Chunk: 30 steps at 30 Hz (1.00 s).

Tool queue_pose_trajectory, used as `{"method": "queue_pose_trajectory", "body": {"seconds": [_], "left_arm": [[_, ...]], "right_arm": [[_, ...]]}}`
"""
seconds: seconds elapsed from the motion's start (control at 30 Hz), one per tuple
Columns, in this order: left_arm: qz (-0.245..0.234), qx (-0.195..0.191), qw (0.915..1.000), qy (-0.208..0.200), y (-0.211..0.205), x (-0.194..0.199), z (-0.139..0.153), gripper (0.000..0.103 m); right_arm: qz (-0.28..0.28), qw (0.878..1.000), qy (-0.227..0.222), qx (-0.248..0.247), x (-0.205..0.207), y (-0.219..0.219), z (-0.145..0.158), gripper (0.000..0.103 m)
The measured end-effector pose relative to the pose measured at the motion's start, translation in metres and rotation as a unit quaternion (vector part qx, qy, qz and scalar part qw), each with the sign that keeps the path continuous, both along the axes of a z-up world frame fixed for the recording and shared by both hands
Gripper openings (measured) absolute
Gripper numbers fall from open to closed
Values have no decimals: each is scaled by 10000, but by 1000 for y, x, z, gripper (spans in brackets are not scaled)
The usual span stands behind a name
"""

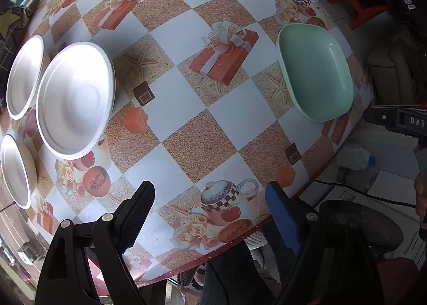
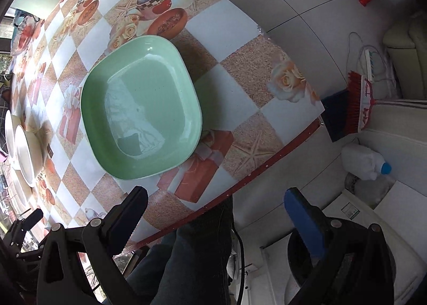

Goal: Organize plates and bowls
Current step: 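Move the right tool over to the mint green plate rim, then close the right gripper on the green plate rim and lift it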

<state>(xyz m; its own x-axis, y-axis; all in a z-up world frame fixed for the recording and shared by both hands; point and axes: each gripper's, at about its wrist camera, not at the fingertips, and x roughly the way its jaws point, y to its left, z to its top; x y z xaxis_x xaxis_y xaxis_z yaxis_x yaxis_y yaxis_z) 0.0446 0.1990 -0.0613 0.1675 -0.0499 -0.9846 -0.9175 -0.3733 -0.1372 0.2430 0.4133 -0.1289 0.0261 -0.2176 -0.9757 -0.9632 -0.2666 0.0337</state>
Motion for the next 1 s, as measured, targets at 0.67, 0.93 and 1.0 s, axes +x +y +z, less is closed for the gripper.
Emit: {"method": "queue_pose_trajectory", "body": {"seconds": [0.67, 0.93, 1.0], "left_arm": [[554, -98, 9974, 447, 109, 26, -47, 87], [723, -242, 9957, 530, 128, 25, -73, 87], [763, -203, 9957, 485, 128, 23, -77, 88]], "right_arm": [[750, 9966, 7, 349, -38, 55, -29, 103], [1083, 9938, -83, 241, -59, 61, -53, 103], [1151, 9930, -131, 220, -57, 62, -60, 103]]}}
